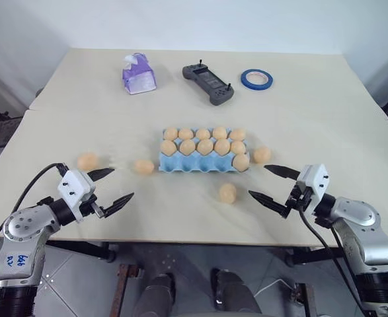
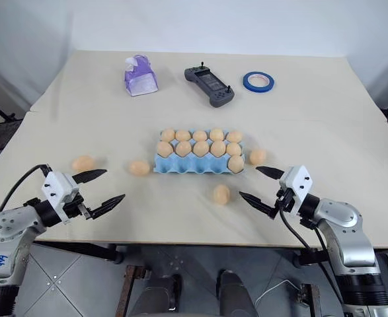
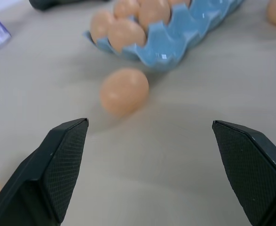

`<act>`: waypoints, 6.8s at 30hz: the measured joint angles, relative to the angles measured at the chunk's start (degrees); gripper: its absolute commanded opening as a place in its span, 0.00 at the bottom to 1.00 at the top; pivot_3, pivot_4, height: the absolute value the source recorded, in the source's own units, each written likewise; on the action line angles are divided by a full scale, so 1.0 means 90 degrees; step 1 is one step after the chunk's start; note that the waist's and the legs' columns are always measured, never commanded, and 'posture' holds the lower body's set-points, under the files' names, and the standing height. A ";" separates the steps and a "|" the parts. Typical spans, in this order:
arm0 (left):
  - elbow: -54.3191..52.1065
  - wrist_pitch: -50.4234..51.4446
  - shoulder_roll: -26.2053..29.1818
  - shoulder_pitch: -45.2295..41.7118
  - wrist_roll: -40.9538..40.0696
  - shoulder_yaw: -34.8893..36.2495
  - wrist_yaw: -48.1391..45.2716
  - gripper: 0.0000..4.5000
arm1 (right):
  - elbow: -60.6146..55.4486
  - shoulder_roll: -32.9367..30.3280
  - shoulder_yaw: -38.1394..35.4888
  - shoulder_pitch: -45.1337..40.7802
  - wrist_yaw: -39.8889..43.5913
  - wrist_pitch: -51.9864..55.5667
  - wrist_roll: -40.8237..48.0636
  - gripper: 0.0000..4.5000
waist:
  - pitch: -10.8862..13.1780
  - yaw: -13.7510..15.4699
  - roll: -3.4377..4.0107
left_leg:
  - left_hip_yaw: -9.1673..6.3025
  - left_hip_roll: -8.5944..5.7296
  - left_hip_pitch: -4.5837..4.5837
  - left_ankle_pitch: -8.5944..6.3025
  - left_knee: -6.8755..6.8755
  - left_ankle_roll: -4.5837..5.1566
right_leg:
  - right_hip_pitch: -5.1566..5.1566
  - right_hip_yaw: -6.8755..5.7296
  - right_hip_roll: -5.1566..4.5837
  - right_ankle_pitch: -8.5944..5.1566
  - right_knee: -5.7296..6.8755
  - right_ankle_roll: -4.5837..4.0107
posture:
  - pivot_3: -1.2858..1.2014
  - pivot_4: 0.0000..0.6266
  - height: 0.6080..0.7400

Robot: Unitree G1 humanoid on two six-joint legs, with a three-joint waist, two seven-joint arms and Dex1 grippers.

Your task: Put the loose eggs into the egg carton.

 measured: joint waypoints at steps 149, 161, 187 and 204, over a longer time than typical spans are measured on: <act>-0.0289 -0.0011 -0.1199 0.0500 -0.0574 -0.0025 0.0908 1.00 | 0.1883 0.2257 0.1685 -0.2972 -0.1316 0.0727 -0.1592 0.99 | 0.0002 -0.0034 0.0013 | 0.0062 0.0030 0.0013 -0.0001 0.0024 -0.0002 | -0.0010 -0.0009 0.0007 0.0016 0.0043 -0.0004 | 0.52 0.24 1.00; -0.0233 0.0070 -0.1272 0.1230 -0.0464 0.0934 0.1859 1.00 | 0.0735 0.0687 0.0782 -0.0750 0.0924 -0.0586 -0.0400 0.99 | 0.0001 -0.0071 0.0009 | 0.0090 0.0032 0.0019 -0.0006 0.0026 0.0007 | 0.0000 -0.0008 0.0009 0.0020 0.0024 0.0006 | 0.52 0.24 1.00; 0.2566 0.0180 -0.1448 -0.2188 0.0510 -0.0908 0.1635 1.00 | 0.0373 0.0839 0.0741 -0.0501 0.1210 -0.0752 0.0047 0.99 | -0.0004 0.0114 0.0001 | 0.0182 0.0118 0.0073 -0.0013 0.0028 -0.0007 | 0.0098 -0.0035 0.0002 0.0019 -0.0017 -0.0001 | 0.52 0.24 1.00; 0.3508 -0.0409 -0.1910 -0.2640 0.0537 -0.1077 0.1264 0.15 | 0.0195 0.1029 0.0855 -0.0394 0.0836 -0.0695 0.0042 1.00 | -0.0005 0.0134 0.0001 | 0.0181 0.0116 0.0072 -0.0020 0.0030 -0.0017 | 0.0096 -0.0037 0.0000 0.0020 -0.0007 0.0005 | 0.52 0.24 1.00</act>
